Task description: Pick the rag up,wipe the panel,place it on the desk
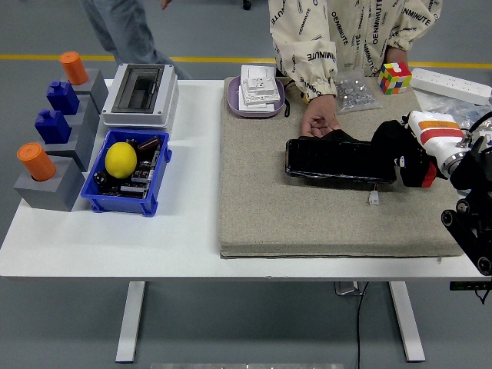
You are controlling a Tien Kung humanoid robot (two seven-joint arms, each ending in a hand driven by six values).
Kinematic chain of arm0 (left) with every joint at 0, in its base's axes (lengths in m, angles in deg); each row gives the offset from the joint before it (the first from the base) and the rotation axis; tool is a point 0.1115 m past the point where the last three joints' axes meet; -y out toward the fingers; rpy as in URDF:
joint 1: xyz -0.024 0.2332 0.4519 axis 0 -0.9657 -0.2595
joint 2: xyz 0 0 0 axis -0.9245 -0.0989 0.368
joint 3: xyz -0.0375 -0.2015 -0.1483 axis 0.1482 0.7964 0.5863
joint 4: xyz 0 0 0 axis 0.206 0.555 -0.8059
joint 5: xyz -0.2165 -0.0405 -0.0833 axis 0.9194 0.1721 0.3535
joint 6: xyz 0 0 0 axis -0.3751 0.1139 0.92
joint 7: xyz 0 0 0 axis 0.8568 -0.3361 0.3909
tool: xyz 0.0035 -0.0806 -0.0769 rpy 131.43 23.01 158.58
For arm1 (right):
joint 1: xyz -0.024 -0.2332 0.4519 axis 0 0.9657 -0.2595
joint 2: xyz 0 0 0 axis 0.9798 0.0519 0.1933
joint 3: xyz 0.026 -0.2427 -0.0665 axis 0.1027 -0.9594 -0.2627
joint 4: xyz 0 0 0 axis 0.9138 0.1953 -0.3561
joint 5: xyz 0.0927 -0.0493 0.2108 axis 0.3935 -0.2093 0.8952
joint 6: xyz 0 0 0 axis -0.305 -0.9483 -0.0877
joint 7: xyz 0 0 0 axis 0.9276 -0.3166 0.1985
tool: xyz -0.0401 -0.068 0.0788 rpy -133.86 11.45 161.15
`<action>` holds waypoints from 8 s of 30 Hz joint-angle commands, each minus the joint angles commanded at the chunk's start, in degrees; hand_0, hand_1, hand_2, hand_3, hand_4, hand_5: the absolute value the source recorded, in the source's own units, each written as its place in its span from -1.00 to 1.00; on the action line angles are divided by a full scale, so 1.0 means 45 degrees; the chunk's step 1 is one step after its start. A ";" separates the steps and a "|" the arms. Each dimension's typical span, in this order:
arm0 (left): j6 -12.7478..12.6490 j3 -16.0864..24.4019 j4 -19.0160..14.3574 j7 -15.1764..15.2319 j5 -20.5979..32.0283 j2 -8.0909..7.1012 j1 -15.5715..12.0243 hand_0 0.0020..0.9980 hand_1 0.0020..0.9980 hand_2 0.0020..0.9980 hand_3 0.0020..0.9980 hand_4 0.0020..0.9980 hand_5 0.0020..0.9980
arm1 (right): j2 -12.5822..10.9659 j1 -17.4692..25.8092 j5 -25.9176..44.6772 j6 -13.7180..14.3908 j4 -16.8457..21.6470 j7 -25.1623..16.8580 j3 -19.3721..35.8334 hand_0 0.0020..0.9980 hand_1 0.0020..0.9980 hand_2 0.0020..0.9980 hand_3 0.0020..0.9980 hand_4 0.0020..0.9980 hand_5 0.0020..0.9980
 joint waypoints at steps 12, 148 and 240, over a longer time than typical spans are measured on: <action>0.0000 0.0005 0.0000 -0.0005 0.0024 0.0006 0.0029 0.29 0.38 0.47 0.13 0.19 -0.07 | 0.0322 -0.0059 -0.0009 0.0032 -0.0028 -0.0012 0.0041 -0.66 -0.32 -0.12 -0.15 0.94 -0.83; -0.0010 -0.0102 0.0000 -0.0001 0.0138 0.0012 -0.0122 0.29 0.39 0.46 0.13 0.19 -0.06 | 0.0762 0.0336 -0.0169 0.0040 -0.0759 -0.0080 0.0266 -0.66 -0.33 -0.12 -0.16 0.94 -0.83; -0.0034 -0.0012 0.0000 0.0000 0.0068 -0.0028 -0.0183 0.29 0.38 0.47 0.13 0.19 -0.07 | -0.0130 -0.0527 0.0247 -0.0165 -0.0971 -0.0006 -0.1538 -0.66 -0.32 -0.12 -0.15 0.94 -0.84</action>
